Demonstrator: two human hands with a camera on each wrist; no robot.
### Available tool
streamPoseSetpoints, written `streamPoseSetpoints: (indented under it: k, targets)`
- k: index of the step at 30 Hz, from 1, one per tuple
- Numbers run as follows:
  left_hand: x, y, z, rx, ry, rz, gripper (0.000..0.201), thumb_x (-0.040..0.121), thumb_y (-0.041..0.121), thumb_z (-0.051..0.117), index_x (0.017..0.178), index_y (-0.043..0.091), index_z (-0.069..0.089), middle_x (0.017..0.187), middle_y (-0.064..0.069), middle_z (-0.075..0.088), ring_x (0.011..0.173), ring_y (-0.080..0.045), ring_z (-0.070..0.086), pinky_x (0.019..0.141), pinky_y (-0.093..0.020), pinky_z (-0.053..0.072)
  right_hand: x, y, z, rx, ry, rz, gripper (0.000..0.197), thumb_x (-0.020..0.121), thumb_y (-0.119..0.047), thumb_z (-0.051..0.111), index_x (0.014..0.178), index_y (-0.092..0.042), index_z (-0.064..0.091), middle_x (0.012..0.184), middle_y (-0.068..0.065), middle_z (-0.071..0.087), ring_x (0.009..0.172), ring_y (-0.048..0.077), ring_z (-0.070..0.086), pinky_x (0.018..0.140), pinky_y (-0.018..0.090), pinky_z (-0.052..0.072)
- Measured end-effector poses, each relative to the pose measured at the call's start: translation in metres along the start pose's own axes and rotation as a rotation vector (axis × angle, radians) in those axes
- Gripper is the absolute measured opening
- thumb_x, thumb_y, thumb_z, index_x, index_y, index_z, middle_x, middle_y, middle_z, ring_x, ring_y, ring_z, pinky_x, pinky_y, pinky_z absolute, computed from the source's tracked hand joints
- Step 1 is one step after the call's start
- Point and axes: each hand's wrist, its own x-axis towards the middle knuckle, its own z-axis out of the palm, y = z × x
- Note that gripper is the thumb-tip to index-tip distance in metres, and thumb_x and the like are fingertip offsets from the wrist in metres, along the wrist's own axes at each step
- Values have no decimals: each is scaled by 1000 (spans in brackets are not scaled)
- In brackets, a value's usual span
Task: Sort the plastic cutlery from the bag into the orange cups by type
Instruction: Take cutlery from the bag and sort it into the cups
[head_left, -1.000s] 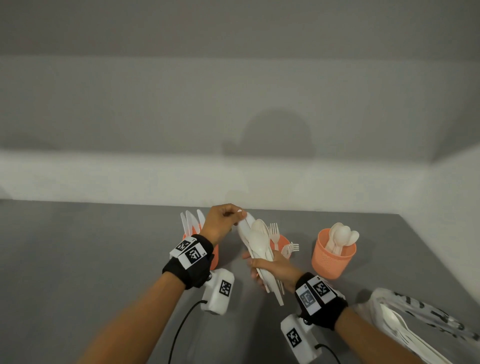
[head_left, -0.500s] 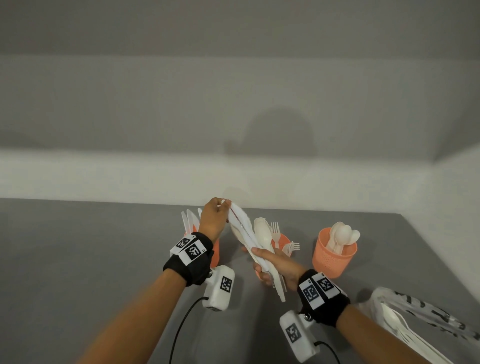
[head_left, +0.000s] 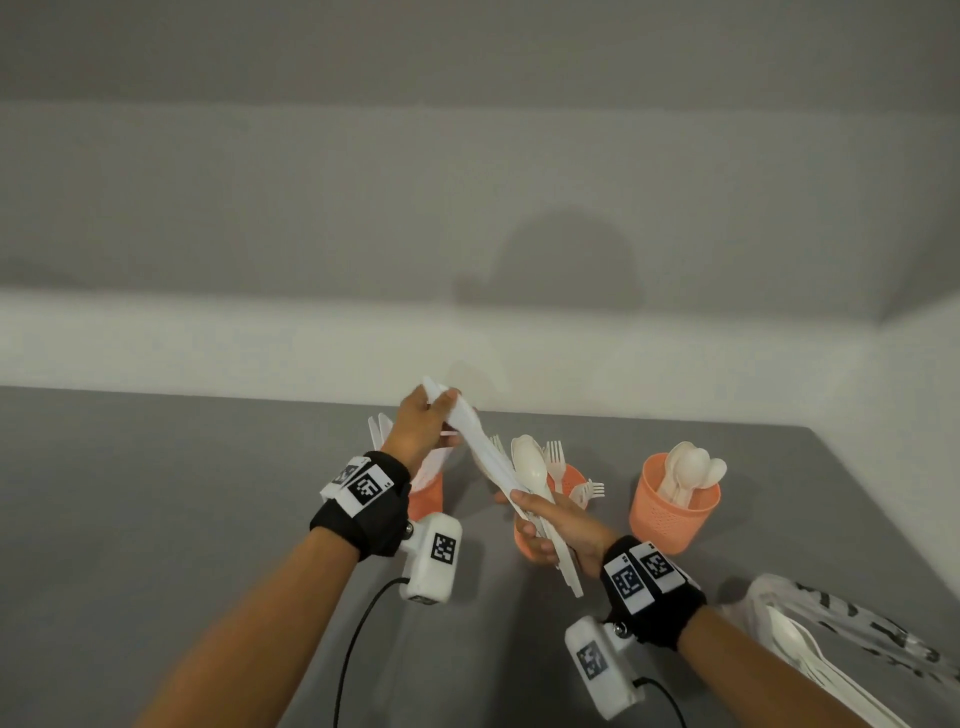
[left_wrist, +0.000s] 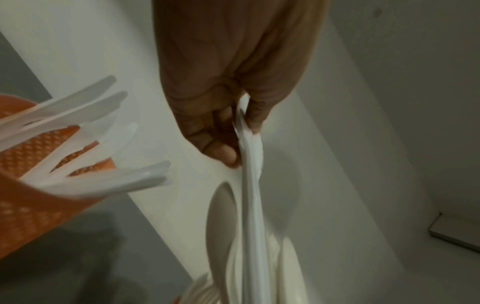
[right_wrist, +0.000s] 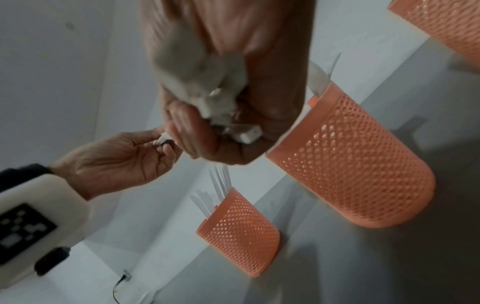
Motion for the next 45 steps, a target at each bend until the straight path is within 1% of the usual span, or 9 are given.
streamPoseSetpoints:
  k: [9, 14, 19, 25, 30, 33, 36, 39, 45]
  targets:
    - [23, 30, -76, 293, 484, 484, 12, 97, 20, 45, 97, 8, 48, 91, -15, 64, 81, -28, 67, 59, -29, 59, 3, 0, 1, -74, 117, -8, 17, 91, -31, 57, 83, -20, 48, 43, -8, 41, 34, 4, 37, 37, 16, 33]
    - [18, 1, -86, 616, 417, 587, 29, 95, 18, 48, 122, 9, 42, 81, -12, 62, 68, -33, 64, 63, -45, 56, 6, -4, 7, -95, 148, -40, 28, 90, -37, 57, 73, -18, 46, 41, -9, 39, 33, 4, 32, 36, 16, 29]
    - [17, -42, -71, 812, 323, 544, 45, 95, 15, 47, 139, 15, 36, 56, -5, 47, 51, -27, 50, 53, -31, 41, 10, -5, 8, -38, 164, -47, 23, 90, -38, 56, 90, -15, 56, 44, -7, 39, 33, 5, 31, 36, 16, 27]
    - [17, -78, -61, 946, 204, 333, 39, 93, 11, 49, 132, 13, 48, 111, -22, 63, 96, -38, 61, 78, -41, 49, 5, -10, 7, 35, 165, -50, 19, 93, -31, 52, 89, -13, 56, 43, -5, 37, 30, 5, 30, 34, 14, 24]
    - [14, -74, -56, 1188, 248, 532, 45, 87, 28, 40, 116, 1, 61, 111, -20, 65, 91, -39, 60, 74, -42, 52, 5, -6, 8, -44, 216, -76, 21, 91, -33, 55, 88, -13, 57, 44, -4, 41, 30, 5, 32, 35, 15, 26]
    - [-2, -52, -32, 797, 278, 554, 51, 89, 41, 36, 124, 9, 56, 114, -9, 61, 96, -24, 56, 80, -30, 46, 6, -3, 9, -70, 214, -107, 22, 91, -35, 56, 83, -14, 54, 43, -6, 43, 31, 6, 35, 35, 16, 29]
    - [-24, -40, 3, 329, 65, 285, 53, 83, 44, 61, 129, 22, 45, 104, 2, 61, 91, -10, 58, 78, -17, 47, 5, -4, 16, -92, 197, -126, 20, 92, -31, 56, 78, -18, 51, 39, -7, 41, 31, 7, 36, 35, 16, 30]
    - [-33, -42, 28, -33, -170, -71, 82, 59, 47, 78, 125, 13, 45, 113, -12, 64, 104, -24, 64, 95, -41, 50, -1, -8, 24, -160, 140, -142, 11, 92, -26, 56, 86, -18, 56, 41, -7, 39, 33, 5, 37, 36, 17, 33]
    - [-50, -34, 57, -61, -177, -115, 8, 79, 10, 67, 71, 10, 67, 77, -17, 67, 63, -24, 65, 53, -32, 56, -13, -15, 32, -146, 59, -63, 17, 93, -13, 49, 76, -12, 52, 52, -3, 52, 43, 8, 49, 48, 24, 45]
